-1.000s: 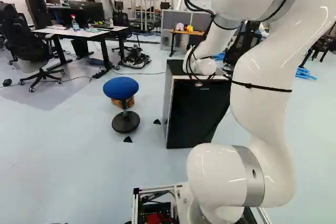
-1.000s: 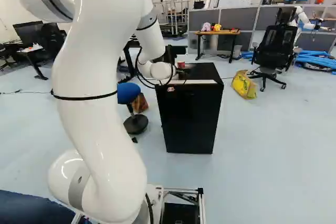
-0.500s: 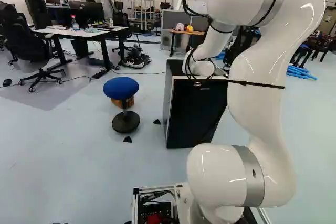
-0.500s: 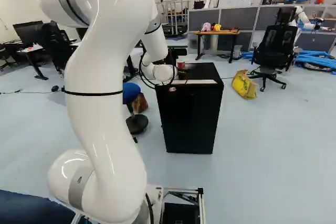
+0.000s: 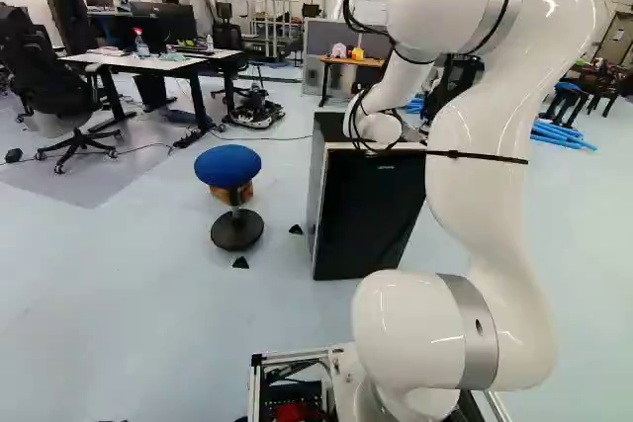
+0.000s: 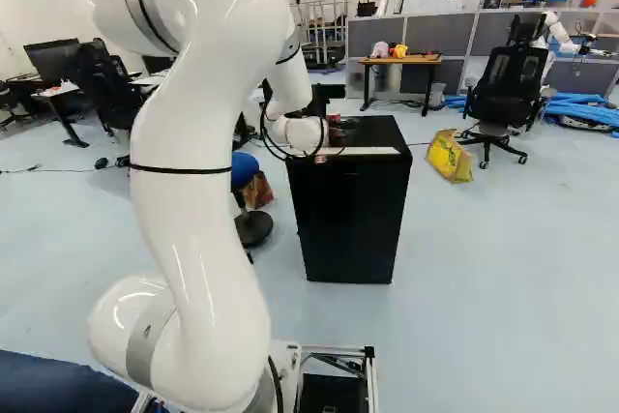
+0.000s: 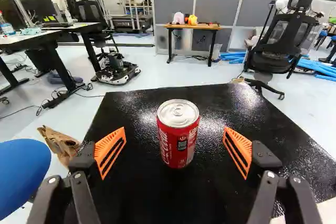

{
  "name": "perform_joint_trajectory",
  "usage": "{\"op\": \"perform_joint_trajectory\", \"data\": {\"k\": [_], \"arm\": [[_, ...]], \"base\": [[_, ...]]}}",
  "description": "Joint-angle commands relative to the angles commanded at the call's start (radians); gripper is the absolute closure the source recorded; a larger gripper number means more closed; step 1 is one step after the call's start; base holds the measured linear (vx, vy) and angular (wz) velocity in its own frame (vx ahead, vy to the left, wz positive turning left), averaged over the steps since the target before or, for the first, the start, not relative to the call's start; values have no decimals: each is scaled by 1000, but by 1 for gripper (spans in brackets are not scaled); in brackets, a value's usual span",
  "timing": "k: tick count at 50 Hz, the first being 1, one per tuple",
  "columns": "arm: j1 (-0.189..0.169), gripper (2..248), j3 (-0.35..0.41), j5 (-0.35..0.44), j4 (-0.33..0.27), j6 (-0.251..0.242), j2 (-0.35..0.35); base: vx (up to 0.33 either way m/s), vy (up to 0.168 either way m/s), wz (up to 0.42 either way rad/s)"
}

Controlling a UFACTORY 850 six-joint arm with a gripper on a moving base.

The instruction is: Grab a drink from the fridge

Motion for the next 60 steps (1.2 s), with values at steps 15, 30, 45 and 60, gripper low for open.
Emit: {"op": "perform_joint_trajectory", "data": {"k": [15, 30, 45, 60], "arm": [[-1, 3, -35, 0, 0, 0, -40], [-2, 3, -39, 0, 0, 0, -43], [-2, 111, -39, 0, 0, 0, -43], [-2, 151, -39, 0, 0, 0, -43]], "base": [[0, 0, 0], [0, 0, 0], [0, 0, 0], [0, 0, 0]]}}
